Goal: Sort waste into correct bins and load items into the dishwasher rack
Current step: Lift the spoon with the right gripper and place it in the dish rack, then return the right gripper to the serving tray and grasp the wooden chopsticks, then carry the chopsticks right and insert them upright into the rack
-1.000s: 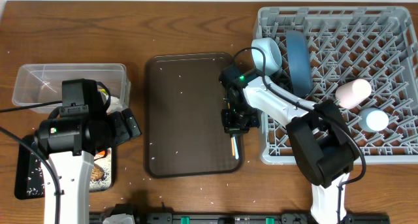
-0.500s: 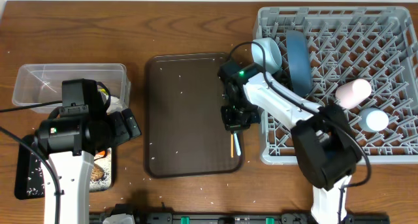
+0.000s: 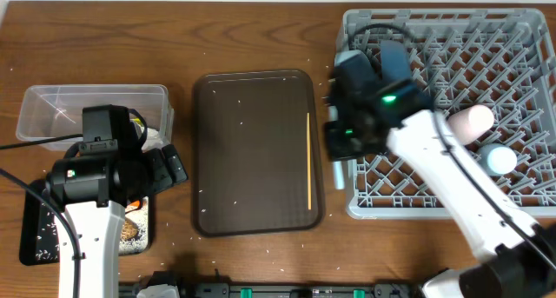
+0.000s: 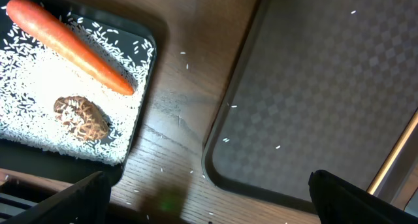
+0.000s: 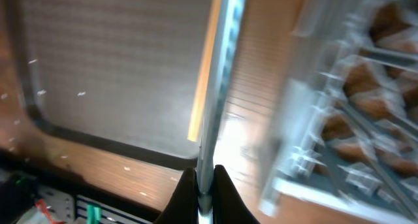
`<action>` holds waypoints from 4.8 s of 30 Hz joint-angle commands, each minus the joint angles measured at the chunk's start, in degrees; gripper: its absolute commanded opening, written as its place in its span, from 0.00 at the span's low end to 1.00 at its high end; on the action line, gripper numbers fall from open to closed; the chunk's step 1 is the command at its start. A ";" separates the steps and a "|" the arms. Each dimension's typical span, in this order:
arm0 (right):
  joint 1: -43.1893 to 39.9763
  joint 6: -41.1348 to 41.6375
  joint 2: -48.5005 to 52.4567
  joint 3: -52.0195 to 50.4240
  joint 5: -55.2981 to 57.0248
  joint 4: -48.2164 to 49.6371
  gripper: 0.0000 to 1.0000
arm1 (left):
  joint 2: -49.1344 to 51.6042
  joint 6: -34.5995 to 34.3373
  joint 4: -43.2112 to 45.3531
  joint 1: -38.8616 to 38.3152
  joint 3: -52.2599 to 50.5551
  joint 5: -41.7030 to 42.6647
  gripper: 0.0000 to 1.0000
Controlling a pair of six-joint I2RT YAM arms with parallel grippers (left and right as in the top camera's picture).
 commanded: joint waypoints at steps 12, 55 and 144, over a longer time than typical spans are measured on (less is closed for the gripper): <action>-10.43 -6.36 0.15 0.42 3.63 -4.04 0.01 | 0.22 0.76 -0.17 -0.17 0.11 -0.09 0.98; 8.92 -4.11 23.65 -0.44 8.09 11.89 0.40 | 0.22 0.76 -0.17 -0.20 0.11 -0.09 0.98; 3.91 4.24 17.03 17.44 4.87 -23.02 0.01 | 0.22 0.76 -0.17 -0.17 0.11 -0.09 0.98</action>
